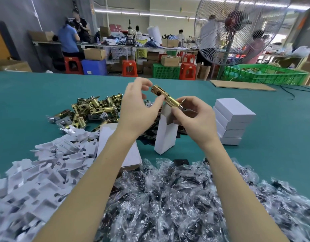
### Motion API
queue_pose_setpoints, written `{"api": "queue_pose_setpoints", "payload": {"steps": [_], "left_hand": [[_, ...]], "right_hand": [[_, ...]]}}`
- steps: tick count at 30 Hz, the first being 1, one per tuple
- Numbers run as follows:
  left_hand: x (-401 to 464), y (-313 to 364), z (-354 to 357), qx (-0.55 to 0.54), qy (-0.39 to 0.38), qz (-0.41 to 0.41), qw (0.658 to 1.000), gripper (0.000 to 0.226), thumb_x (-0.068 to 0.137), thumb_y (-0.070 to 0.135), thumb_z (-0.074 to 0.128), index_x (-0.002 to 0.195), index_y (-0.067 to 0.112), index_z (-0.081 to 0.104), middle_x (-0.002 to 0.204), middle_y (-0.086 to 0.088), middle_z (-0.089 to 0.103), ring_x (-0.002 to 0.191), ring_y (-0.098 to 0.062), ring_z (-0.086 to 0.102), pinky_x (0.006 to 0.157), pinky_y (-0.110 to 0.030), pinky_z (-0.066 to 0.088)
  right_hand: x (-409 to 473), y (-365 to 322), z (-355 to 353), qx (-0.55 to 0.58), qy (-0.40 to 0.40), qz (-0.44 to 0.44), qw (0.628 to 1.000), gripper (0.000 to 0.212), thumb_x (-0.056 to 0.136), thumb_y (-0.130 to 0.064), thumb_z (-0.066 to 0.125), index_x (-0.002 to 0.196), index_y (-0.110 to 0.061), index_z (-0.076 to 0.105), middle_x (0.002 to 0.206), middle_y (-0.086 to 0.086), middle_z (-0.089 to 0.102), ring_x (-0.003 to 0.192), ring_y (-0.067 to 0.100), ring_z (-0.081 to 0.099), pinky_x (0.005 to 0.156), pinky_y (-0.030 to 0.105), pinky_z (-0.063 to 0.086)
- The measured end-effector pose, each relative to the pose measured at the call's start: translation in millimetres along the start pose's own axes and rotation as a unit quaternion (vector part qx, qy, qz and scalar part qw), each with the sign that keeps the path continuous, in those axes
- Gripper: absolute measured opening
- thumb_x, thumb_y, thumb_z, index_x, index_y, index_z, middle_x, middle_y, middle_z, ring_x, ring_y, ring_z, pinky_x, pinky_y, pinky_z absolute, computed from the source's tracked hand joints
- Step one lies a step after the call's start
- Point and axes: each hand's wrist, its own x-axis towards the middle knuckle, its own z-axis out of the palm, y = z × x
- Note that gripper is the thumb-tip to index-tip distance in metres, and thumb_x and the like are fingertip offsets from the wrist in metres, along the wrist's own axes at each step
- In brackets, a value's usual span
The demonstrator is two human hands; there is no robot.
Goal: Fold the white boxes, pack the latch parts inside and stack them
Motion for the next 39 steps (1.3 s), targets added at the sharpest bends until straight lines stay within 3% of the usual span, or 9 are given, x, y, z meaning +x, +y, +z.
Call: {"api": "queue_pose_setpoints", "payload": {"steps": [3,7,11,17,22,26,31,36,39], "left_hand": [[1.5,-6.0,-3.5,-0.014,-0.106,-0.094,0.990,0.058,0.081,0.050,0.081,0.127,0.028,0.051,0.115,0.010,0.061,0.102,-0.008,0.061,0.086,-0.031,0.053],[0.9,-11.0,-3.7,-0.031,-0.221,-0.102,0.970,0.065,0.078,0.056,0.082,0.130,0.032,0.051,0.116,0.011,0.065,0.104,-0.008,0.065,0.094,-0.041,0.057],[-4.9,-21.1,-1.3,0.021,-0.364,-0.118,0.924,0.086,0.067,0.063,0.086,0.137,0.040,0.041,0.120,0.014,0.058,0.103,-0.005,0.064,0.086,-0.034,0.058],[-11.1,-35.7,14.4,0.057,-0.278,-0.078,0.956,0.053,0.082,0.047,0.080,0.121,0.029,0.049,0.097,0.015,0.069,0.087,-0.009,0.067,0.068,-0.026,0.055],[-19.3,-33.9,20.4,0.032,-0.289,-0.074,0.954,0.070,0.065,0.070,0.081,0.119,0.037,0.051,0.104,0.024,0.066,0.091,0.005,0.064,0.073,-0.019,0.054],[-24.1,-35.1,32.4,-0.042,-0.251,-0.086,0.963,0.046,0.072,0.040,0.090,0.107,0.047,0.060,0.082,0.037,0.068,0.077,0.016,0.063,0.064,-0.006,0.048],[-15.7,-37.7,22.1,-0.040,-0.256,-0.048,0.965,0.053,0.070,0.038,0.089,0.115,0.034,0.061,0.097,0.009,0.072,0.082,-0.010,0.070,0.075,-0.031,0.059],[-16.6,-37.9,23.4,-0.004,-0.248,-0.023,0.968,0.045,0.069,0.038,0.092,0.101,0.046,0.061,0.080,0.012,0.066,0.077,-0.008,0.067,0.057,-0.016,0.050],[-18.1,-42.3,23.3,-0.003,-0.250,-0.035,0.968,0.059,0.067,0.041,0.092,0.111,0.014,0.063,0.090,-0.002,0.069,0.080,-0.019,0.066,0.063,-0.028,0.053]], "right_hand": [[-0.4,-3.2,0.1,0.077,-0.019,0.057,0.995,0.021,0.087,-0.006,0.078,0.103,-0.013,0.066,0.094,0.006,0.076,0.080,0.023,0.077,0.069,0.034,0.064],[0.4,-5.7,-3.4,0.115,-0.058,0.102,0.986,0.033,0.087,0.001,0.072,0.111,-0.020,0.063,0.093,0.000,0.076,0.076,0.016,0.075,0.069,0.029,0.060],[0.3,-9.2,-6.6,0.138,-0.087,0.109,0.981,0.029,0.090,0.002,0.067,0.106,-0.023,0.070,0.088,-0.008,0.076,0.088,0.019,0.077,0.070,0.025,0.060],[6.6,-19.5,-17.0,0.023,-0.101,0.082,0.991,0.023,0.090,-0.014,0.078,0.109,-0.026,0.072,0.094,-0.005,0.080,0.088,0.009,0.075,0.078,0.019,0.057],[5.9,-28.7,-19.3,0.028,-0.125,0.106,0.986,0.022,0.088,-0.012,0.080,0.106,-0.018,0.068,0.096,0.002,0.080,0.084,0.014,0.076,0.072,0.028,0.062],[2.7,-31.0,-16.8,0.021,-0.137,0.108,0.985,0.021,0.085,-0.008,0.082,0.102,-0.016,0.072,0.101,0.008,0.077,0.093,0.027,0.075,0.075,0.035,0.063],[7.7,-44.2,-26.6,-0.106,-0.104,0.052,0.988,0.023,0.078,-0.009,0.084,0.094,-0.021,0.074,0.088,-0.003,0.078,0.078,0.010,0.074,0.079,0.032,0.059],[5.0,-64.3,-19.1,-0.267,-0.088,-0.026,0.959,0.015,0.076,-0.013,0.080,0.087,-0.020,0.073,0.088,-0.008,0.075,0.082,0.014,0.071,0.078,0.037,0.058],[4.0,-70.2,-20.6,-0.298,-0.104,-0.026,0.949,0.013,0.077,-0.012,0.077,0.085,-0.020,0.072,0.088,-0.004,0.075,0.085,0.020,0.070,0.078,0.041,0.059]]}}
